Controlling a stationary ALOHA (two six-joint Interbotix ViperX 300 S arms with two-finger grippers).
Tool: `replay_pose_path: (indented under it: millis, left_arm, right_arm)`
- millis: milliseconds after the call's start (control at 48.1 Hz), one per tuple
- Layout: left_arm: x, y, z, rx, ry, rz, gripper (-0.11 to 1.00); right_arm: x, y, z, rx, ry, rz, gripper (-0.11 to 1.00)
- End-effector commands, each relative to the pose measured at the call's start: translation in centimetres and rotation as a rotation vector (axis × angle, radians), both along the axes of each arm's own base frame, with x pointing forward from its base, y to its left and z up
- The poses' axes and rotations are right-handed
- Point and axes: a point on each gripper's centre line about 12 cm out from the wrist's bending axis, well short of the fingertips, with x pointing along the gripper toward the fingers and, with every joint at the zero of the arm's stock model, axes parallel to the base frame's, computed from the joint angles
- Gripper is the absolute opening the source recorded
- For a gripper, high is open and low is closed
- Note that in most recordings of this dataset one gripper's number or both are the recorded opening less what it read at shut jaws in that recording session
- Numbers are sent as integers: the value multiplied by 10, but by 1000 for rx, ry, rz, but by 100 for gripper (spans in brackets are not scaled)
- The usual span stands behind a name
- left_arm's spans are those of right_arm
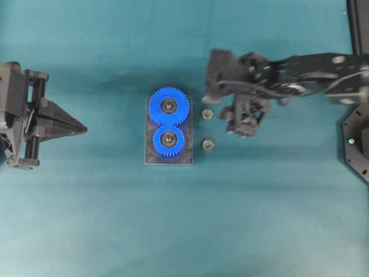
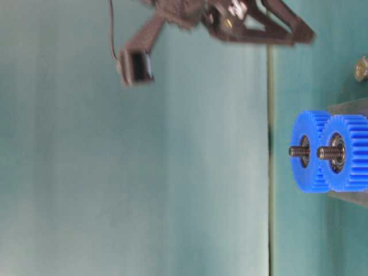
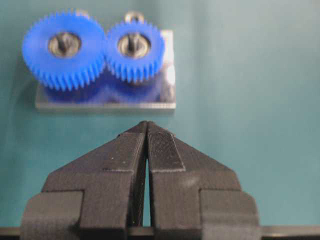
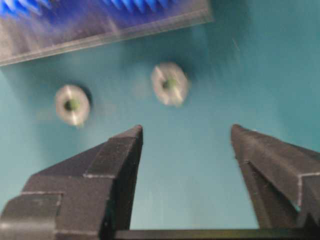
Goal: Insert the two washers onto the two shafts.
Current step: 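Lower the right gripper and close it on the upper silver washer, then lift the washer and carry it over the upper blue gear's shaft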
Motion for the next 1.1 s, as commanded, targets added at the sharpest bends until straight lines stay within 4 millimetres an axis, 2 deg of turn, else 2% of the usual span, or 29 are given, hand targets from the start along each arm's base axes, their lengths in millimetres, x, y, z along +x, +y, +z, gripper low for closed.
replay_pose_path:
  millis: [0,270,811,1081]
  left_arm:
    - [2,0,7,-2,-15,1,1]
    - [1,0,9,-1,-20,-1,1]
    - [1,0,12,-1,-32,-1,0]
    - [0,0,13,0,-37,-2,1]
  right_arm:
    - [15,-1,7,-18,-18,33,72]
    - [32,3,-13,-31,80,125,71]
    - [36,-4,-36,-30,100,117,68]
    - [37,-4,-41,-30,98,113,67]
